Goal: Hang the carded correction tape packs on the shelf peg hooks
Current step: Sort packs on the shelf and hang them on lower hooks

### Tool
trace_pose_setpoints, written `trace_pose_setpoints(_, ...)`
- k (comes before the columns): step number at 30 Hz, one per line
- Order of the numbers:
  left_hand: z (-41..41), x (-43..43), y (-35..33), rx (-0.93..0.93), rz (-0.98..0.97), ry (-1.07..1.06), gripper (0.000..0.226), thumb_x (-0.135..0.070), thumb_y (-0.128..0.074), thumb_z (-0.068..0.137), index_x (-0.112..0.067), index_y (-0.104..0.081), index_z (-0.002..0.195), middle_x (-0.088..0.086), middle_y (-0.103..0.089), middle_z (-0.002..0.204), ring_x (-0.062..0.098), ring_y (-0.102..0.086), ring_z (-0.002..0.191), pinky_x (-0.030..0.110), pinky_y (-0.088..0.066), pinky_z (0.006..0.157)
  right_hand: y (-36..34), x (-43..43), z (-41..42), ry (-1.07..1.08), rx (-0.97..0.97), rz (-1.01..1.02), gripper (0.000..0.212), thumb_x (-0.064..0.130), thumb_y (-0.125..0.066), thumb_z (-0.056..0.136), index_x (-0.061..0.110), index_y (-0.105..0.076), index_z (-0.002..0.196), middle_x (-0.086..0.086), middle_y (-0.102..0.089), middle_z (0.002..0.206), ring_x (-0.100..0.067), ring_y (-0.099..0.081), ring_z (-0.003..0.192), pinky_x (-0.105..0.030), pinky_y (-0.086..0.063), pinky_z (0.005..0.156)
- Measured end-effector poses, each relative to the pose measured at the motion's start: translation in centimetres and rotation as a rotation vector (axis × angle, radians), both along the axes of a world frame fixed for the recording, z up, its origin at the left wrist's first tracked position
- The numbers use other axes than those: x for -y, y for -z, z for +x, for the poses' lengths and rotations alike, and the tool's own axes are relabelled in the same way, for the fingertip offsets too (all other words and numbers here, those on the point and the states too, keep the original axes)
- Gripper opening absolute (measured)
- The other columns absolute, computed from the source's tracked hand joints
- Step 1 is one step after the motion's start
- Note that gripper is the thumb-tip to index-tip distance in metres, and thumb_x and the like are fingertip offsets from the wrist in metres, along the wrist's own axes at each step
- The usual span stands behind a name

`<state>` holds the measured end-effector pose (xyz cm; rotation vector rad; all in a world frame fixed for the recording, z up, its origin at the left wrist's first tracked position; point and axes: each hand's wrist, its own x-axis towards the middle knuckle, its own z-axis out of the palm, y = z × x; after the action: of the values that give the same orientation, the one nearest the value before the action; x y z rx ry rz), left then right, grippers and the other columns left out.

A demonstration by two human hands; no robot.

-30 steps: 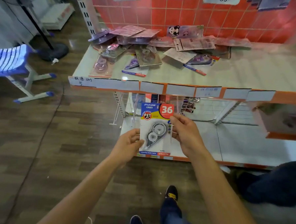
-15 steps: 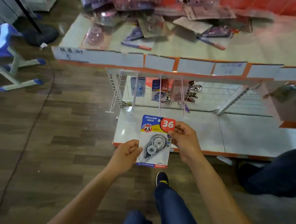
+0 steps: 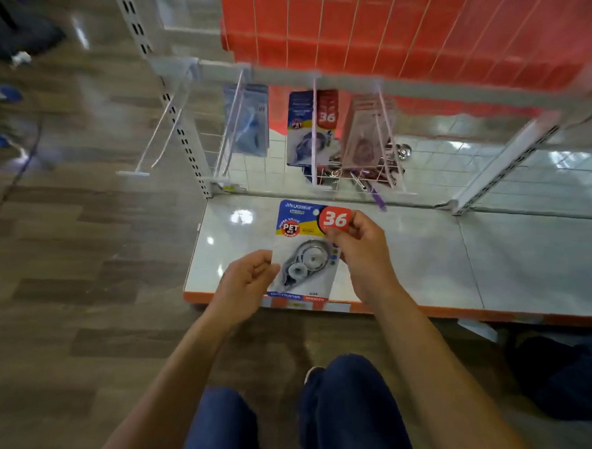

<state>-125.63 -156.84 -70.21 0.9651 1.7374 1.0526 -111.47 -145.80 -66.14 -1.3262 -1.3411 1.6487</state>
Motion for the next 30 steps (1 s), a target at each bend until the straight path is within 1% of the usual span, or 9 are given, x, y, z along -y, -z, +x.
trace_pose_setpoints(3,-0.2,-1.5,3.5,0.019,0.06,-0.049,0.013,-0.019,-0.052,0.097,-0.029,-0.058,0.091,-0.004,-0.07,0.098,0.017,-0.069,0.096,0.034,-0.059,0.08,2.7,-1.0,-0.5,0.019,-0.066,0.11,0.004,0.015,-0.059,0.093,0.018,-0.061,0.095,0.008,-0.068,0.088,0.0,-0.066,0.08,-0.014,-0.052,0.065)
trace_pose_setpoints(6,-0.2,-3.0,5.7,0.021,0.145,-0.043,0.015,-0.017,-0.051,0.097,-0.027,-0.06,0.09,-0.006,-0.071,0.096,0.014,-0.069,0.096,0.037,-0.059,0.081,4.6,-2.1,-0.7,0.031,-0.133,0.253,0.013,0.009,-0.056,0.094,0.017,-0.06,0.085,0.008,-0.065,0.078,0.007,-0.063,0.069,-0.01,-0.048,0.061)
trace_pose_setpoints(10,-0.2,-4.6,7.6,-0.003,0.301,-0.04,0.021,-0.012,-0.05,0.098,-0.028,-0.062,0.093,-0.004,-0.071,0.097,0.015,-0.068,0.096,0.041,-0.057,0.085,5.8,-3.4,-1.2,0.068,-0.212,0.363,0.006,0.005,-0.056,0.093,0.009,-0.059,0.091,0.005,-0.064,0.077,0.008,-0.06,0.062,-0.009,-0.046,0.059)
trace_pose_setpoints(13,-0.1,-5.3,8.1,0.008,0.364,-0.067,0.023,-0.012,-0.049,0.099,-0.03,-0.062,0.095,-0.009,-0.071,0.096,0.014,-0.069,0.095,0.039,-0.058,0.084,5.9,-3.9,-1.6,0.069,-0.273,0.419,0.015,0.005,-0.055,0.094,0.016,-0.059,0.084,0.013,-0.067,0.07,0.006,-0.063,0.064,-0.012,-0.049,0.06)
trace_pose_setpoints(15,-0.4,-5.8,8.2,0.006,0.397,-0.074,0.021,-0.013,-0.049,0.099,-0.029,-0.062,0.095,-0.006,-0.071,0.096,0.017,-0.069,0.095,0.042,-0.058,0.084,5.8,-4.2,-1.8,0.045,-0.292,0.448,0.018,0.005,-0.054,0.094,0.018,-0.059,0.083,0.016,-0.068,0.065,0.004,-0.064,0.064,-0.013,-0.05,0.06)
trace_pose_setpoints(19,-1.3,-7.2,8.5,-0.023,0.433,-0.106,0.025,-0.01,-0.05,0.098,-0.029,-0.063,0.09,0.002,-0.071,0.092,0.025,-0.069,0.091,0.052,-0.056,0.084,5.9,-5.5,-2.6,0.035,-0.28,0.49,0.01,0.007,-0.056,0.094,0.015,-0.061,0.089,0.005,-0.068,0.079,-0.001,-0.066,0.069,-0.018,-0.053,0.065)
trace_pose_setpoints(21,-1.5,-7.7,8.7,-0.04,0.43,-0.118,0.025,-0.012,-0.051,0.098,-0.031,-0.064,0.087,0.002,-0.071,0.092,0.029,-0.068,0.093,0.055,-0.055,0.084,6.2,-6.1,-3.0,0.046,-0.261,0.494,0.011,0.008,-0.056,0.094,0.016,-0.06,0.088,0.005,-0.068,0.08,-0.002,-0.067,0.071,-0.022,-0.055,0.068)
trace_pose_setpoints(26,-2.5,-8.8,9.2,-0.04,0.395,-0.13,0.022,-0.014,-0.051,0.098,-0.03,-0.063,0.09,0.001,-0.071,0.095,0.025,-0.068,0.095,0.054,-0.055,0.084,7.0,-7.3,-4.0,0.065,-0.268,0.475,0.007,0.006,-0.056,0.093,0.007,-0.061,0.098,0.002,-0.067,0.083,0.001,-0.065,0.069,-0.015,-0.052,0.065)
trace_pose_setpoints(30,-2.9,-10.1,9.8,-0.017,0.398,-0.153,0.021,-0.014,-0.052,0.098,-0.028,-0.065,0.088,0.005,-0.071,0.095,0.032,-0.067,0.096,0.058,-0.054,0.085,7.4,-8.6,-4.6,0.067,-0.204,0.538,0.007,0.01,-0.058,0.093,0.008,-0.062,0.098,0.002,-0.067,0.087,-0.002,-0.065,0.075,-0.015,-0.052,0.067)
